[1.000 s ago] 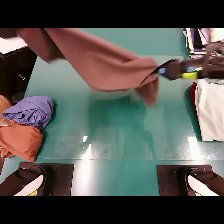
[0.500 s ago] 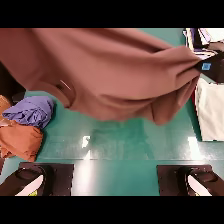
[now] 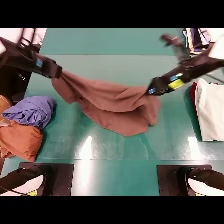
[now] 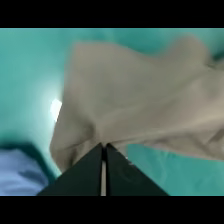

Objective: Fold the shirts.

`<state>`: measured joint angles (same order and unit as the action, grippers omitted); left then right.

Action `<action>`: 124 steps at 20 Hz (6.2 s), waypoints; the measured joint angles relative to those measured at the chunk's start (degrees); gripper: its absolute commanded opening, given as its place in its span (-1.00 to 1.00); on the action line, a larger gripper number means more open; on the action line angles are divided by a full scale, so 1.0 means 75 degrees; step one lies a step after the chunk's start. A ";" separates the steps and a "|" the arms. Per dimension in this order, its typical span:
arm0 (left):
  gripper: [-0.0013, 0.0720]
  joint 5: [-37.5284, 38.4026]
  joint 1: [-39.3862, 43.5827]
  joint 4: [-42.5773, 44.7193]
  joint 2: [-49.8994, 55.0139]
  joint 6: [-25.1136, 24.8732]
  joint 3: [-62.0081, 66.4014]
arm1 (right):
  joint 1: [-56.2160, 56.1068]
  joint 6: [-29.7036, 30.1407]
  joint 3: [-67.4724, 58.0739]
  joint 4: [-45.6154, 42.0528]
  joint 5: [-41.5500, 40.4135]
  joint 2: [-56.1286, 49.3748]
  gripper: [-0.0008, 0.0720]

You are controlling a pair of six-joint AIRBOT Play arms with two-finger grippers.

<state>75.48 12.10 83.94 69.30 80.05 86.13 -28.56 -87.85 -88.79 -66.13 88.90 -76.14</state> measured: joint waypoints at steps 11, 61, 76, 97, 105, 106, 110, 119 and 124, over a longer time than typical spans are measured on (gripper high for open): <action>-0.90 -0.0341 0.0003 0.0589 0.0434 -0.0015 -0.0472 | 0.1574 0.0839 0.0000 0.0006 -0.0286 -0.1734 0.37; -0.89 -0.0851 -0.0256 -0.0058 0.2739 0.0405 0.2355 | 0.4232 0.0583 0.0586 -0.0312 -0.0749 -0.0297 -0.93; 0.40 0.0664 -0.1693 -0.0793 0.1568 0.0557 -0.0216 | 0.4249 0.0804 0.0726 -0.0326 -0.0533 -0.0571 0.01; -0.90 -0.2696 -0.1763 -0.4252 -0.1285 0.0565 -0.7533 | 0.4549 0.0918 0.2935 0.0061 -0.0863 0.1402 0.01; -0.90 -0.2567 -0.1757 -0.4438 -0.1384 0.0192 -0.6677 | 0.6132 0.0944 0.4969 0.0093 -0.0860 0.1306 0.34; -0.90 -0.2547 -0.1757 -0.4447 -0.1393 0.0166 -0.6548 | 0.6251 0.0947 0.5278 0.0169 -0.1037 0.1250 0.26; -0.90 -0.2527 -0.1757 -0.4447 -0.1393 0.0134 -0.6304 | 0.6359 0.0956 0.6079 0.0679 -0.1982 0.0828 0.20; -0.90 -0.2366 -0.1754 -0.4194 -0.1702 0.0131 -0.5692 | 0.5292 0.1346 0.5482 0.1358 -0.3171 0.0586 -0.92; -0.90 -0.1495 -0.1754 -0.3080 -0.3019 0.0557 -0.3232 | 0.5284 0.1547 0.3847 0.1399 -0.2932 0.2183 -0.92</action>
<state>64.27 -1.06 60.84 46.65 84.23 61.89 11.07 -76.25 -59.94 -55.64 66.92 -59.77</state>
